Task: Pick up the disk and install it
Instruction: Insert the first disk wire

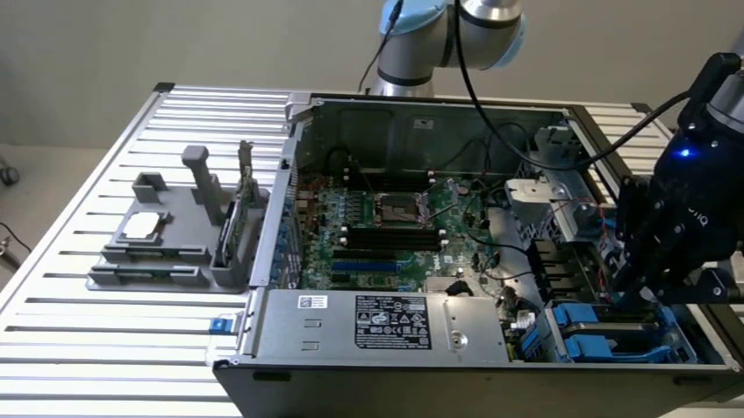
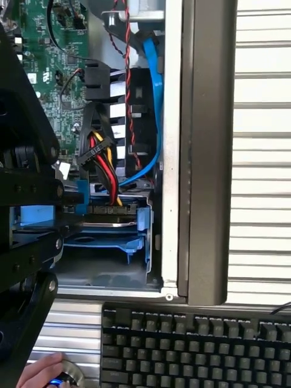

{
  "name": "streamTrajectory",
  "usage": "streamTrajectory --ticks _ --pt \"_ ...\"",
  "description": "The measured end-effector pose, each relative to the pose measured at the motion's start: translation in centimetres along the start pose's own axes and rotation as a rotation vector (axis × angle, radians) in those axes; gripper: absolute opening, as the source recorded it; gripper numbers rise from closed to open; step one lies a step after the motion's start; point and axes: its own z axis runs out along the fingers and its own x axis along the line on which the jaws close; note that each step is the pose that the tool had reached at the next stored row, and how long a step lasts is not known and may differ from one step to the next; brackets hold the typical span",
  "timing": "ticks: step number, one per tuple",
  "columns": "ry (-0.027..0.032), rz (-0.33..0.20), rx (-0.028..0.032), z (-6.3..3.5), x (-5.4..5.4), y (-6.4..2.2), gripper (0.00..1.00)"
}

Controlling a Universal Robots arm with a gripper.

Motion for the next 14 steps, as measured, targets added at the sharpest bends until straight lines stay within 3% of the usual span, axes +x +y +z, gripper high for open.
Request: streamTrajectory --ticks 9,14 --pt "0.0 0.0 0.0 -0.42 -0.1 -1.55 0.25" --pt "-0.0001 0.0 0.0 -0.75 0.2 -1.92 0.25"
